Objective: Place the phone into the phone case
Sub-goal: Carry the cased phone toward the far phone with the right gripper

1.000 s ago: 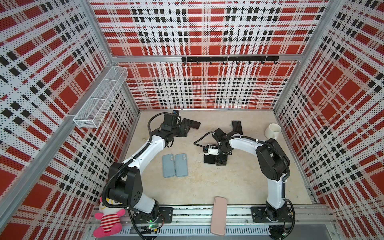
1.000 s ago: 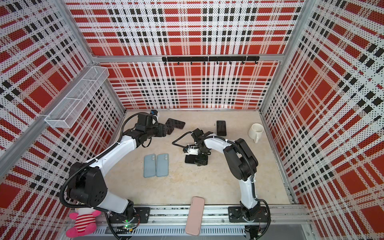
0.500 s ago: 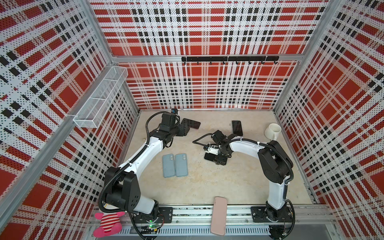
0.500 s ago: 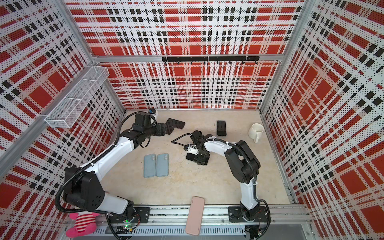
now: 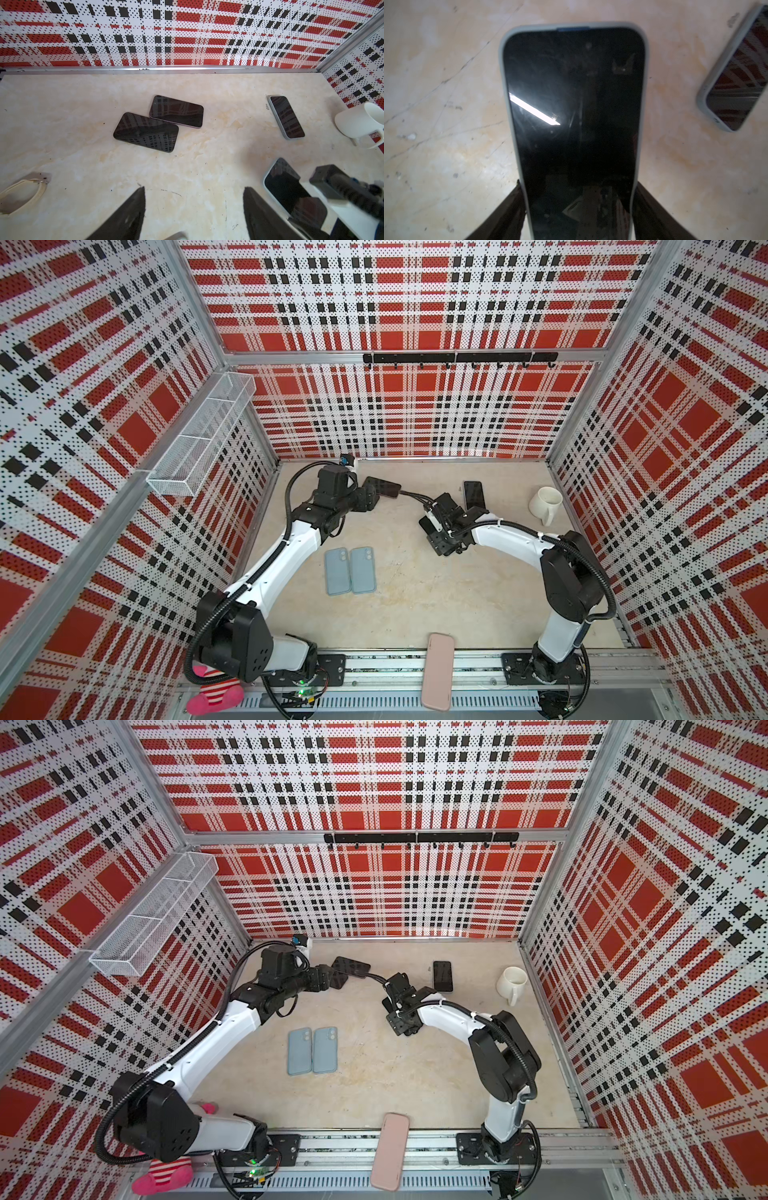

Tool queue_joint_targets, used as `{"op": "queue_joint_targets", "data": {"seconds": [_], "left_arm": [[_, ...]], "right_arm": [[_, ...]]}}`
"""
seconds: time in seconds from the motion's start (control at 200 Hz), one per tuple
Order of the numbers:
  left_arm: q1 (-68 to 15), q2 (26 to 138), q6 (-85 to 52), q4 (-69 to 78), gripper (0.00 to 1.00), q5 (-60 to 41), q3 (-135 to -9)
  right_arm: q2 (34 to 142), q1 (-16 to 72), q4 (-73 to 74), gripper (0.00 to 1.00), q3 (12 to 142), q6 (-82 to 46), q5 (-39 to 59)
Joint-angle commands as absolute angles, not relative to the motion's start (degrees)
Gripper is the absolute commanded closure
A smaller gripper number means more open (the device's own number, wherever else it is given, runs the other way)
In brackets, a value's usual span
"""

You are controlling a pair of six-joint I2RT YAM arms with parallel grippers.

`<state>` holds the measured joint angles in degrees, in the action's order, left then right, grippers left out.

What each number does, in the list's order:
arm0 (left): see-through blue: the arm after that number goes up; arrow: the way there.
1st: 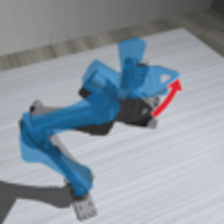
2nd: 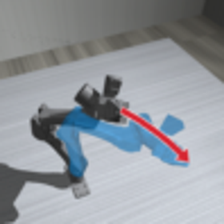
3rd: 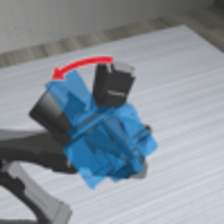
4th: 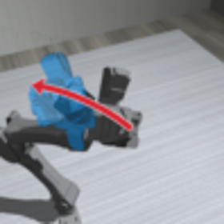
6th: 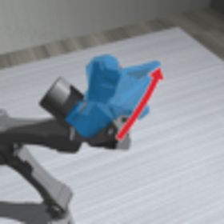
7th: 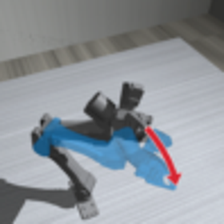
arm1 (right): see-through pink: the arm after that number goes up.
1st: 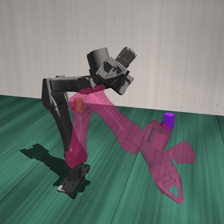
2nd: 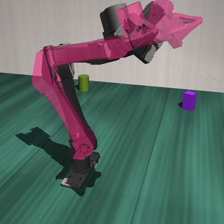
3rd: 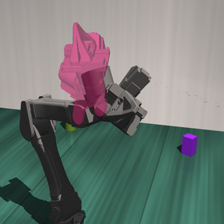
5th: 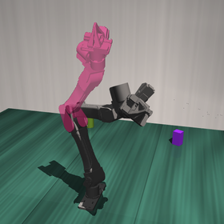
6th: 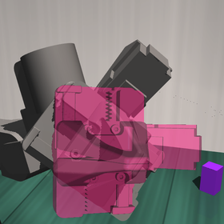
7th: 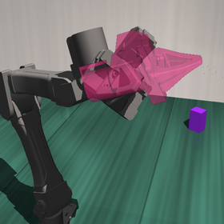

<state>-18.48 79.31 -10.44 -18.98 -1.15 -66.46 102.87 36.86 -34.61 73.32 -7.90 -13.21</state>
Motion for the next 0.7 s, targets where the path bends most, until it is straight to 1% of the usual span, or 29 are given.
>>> {"op": "queue_joint_targets", "data": {"seconds": [0.0, 0.07, 0.155, 0.296, 0.396, 0.696], "left_arm": [[-18.90, 78.53, -10.84, -17.60, 0.24, -1.36, -65.85], [-18.90, 78.00, -10.98, -16.94, 0.24, -1.17, -65.49], [-18.56, 77.37, -10.92, -15.81, 0.24, -0.39, -64.57], [-18.11, 77.69, -10.86, -15.64, 0.24, 0.01, -64.37], [-17.67, 78.01, -10.71, -15.64, 0.24, -0.39, -64.39], [-17.23, 78.14, -10.70, -15.55, 0.24, -1.05, -64.26]], "right_arm": [[103.92, 33.64, -29.68, 0.48, 75.86, -20.54, -19.55], [105.17, 31.71, -25.90, 0.52, 75.59, -24.70, -19.52], [108.10, 29.98, -22.84, 0.53, 77.34, -26.83, -19.64], [114.58, 28.65, -21.10, 0.52, 83.67, -26.72, -20.61], [117.97, 27.94, -18.93, 0.55, 86.75, -26.61, -21.33], [127.50, 25.64, -19.54, 0.56, 95.92, -26.28, -21.19]]}}
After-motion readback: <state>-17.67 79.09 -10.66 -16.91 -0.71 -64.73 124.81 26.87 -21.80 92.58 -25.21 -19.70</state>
